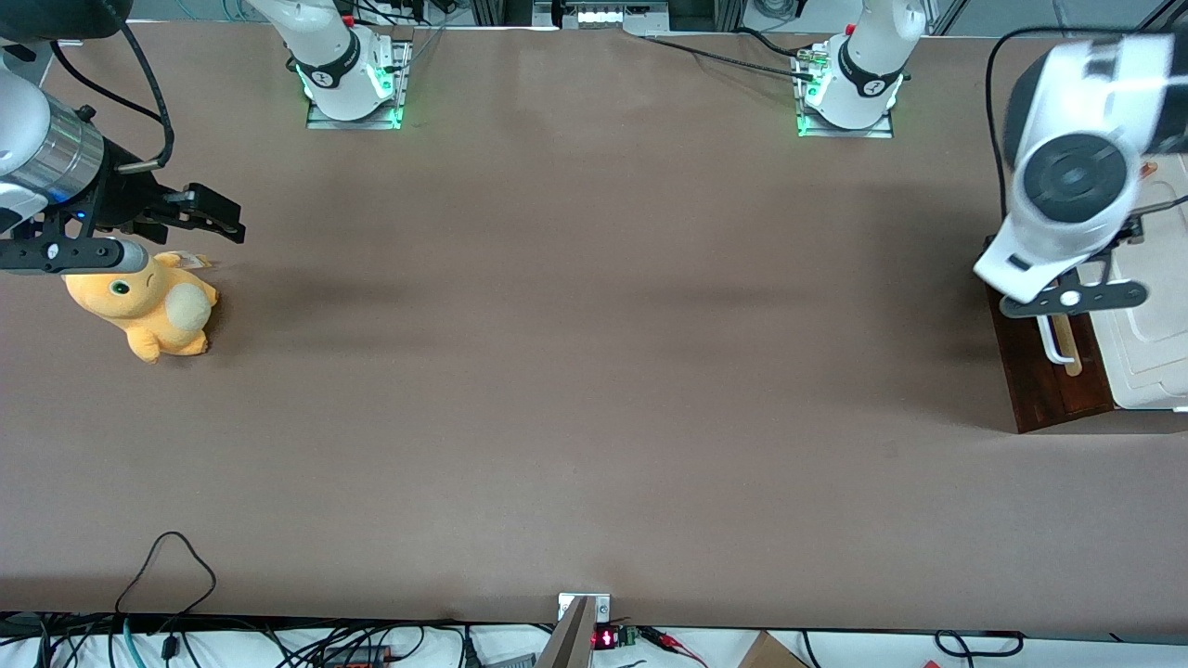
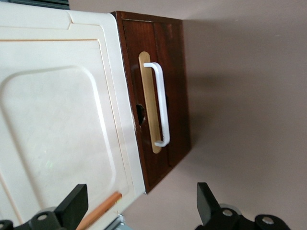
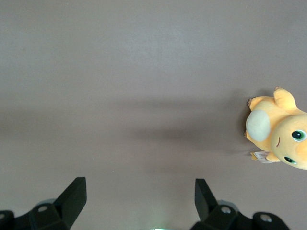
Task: Open lower drawer with left arm only
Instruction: 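Move the open left gripper down toward the white drawer handle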
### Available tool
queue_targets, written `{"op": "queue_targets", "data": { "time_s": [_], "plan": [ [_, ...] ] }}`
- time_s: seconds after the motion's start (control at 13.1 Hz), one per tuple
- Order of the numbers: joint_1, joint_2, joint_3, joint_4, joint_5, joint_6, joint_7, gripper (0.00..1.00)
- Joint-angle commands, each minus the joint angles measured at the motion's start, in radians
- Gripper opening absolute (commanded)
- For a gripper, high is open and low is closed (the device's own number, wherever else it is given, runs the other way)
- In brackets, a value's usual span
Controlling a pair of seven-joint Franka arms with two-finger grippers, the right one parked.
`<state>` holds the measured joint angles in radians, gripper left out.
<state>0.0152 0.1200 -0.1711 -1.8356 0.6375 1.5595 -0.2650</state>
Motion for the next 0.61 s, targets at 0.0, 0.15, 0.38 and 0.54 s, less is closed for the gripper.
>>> {"op": "queue_targets", "data": {
  "time_s": [0.0, 0.15, 0.38, 0.54],
  "plan": [
    [-0.001, 0.006, -0.008, -0.095, 0.114, 0.039, -0.093, 1.0],
    [-0.029, 0.032, -0.027, -0.166, 0.183, 0.047, -0.251, 1.0],
    [-0.037, 0.082, -0.061, -0.289, 0.352, 0.048, -0.427, 1.0],
    [-0.044, 0.131, -0.061, -0.309, 0.407, 0.048, -0.442, 1.0]
  ]
}}
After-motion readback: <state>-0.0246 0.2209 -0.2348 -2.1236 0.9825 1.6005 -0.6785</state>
